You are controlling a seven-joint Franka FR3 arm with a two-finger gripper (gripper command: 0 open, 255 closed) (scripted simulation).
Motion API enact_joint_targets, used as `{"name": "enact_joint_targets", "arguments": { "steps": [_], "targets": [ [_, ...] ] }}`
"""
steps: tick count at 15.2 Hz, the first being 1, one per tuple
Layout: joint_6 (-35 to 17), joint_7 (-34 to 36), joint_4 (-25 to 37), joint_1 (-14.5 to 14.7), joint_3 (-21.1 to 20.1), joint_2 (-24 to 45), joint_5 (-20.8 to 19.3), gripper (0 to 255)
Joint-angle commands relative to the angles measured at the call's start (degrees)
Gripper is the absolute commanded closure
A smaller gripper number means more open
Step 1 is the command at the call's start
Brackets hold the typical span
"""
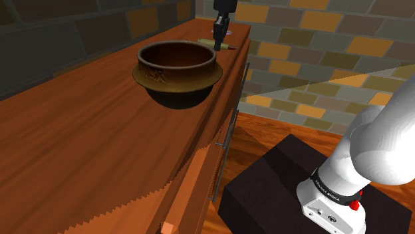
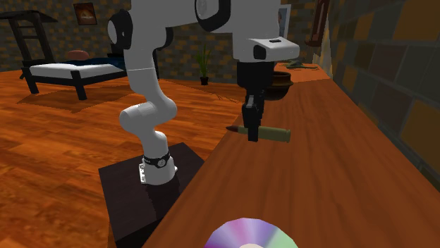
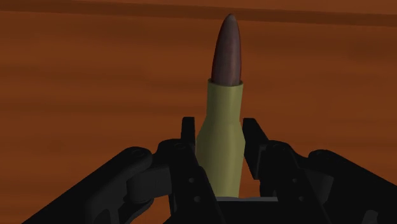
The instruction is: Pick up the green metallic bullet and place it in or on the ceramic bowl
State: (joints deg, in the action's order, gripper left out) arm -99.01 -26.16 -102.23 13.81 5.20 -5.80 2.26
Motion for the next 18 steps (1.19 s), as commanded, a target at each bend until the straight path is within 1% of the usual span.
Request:
{"name": "enact_joint_targets", "arguments": {
  "steps": [1,8,18],
  "targets": [
    [0.09,0.0,-0.16,0.09,-0.11,0.11,0.12,255],
    [0.08,0.0,-0.17,0.09,-0.1,0.11,0.12,255],
    [8.12,0.23,9.48,0.07,-0.02,1.72,0.23,255]
  ]
}}
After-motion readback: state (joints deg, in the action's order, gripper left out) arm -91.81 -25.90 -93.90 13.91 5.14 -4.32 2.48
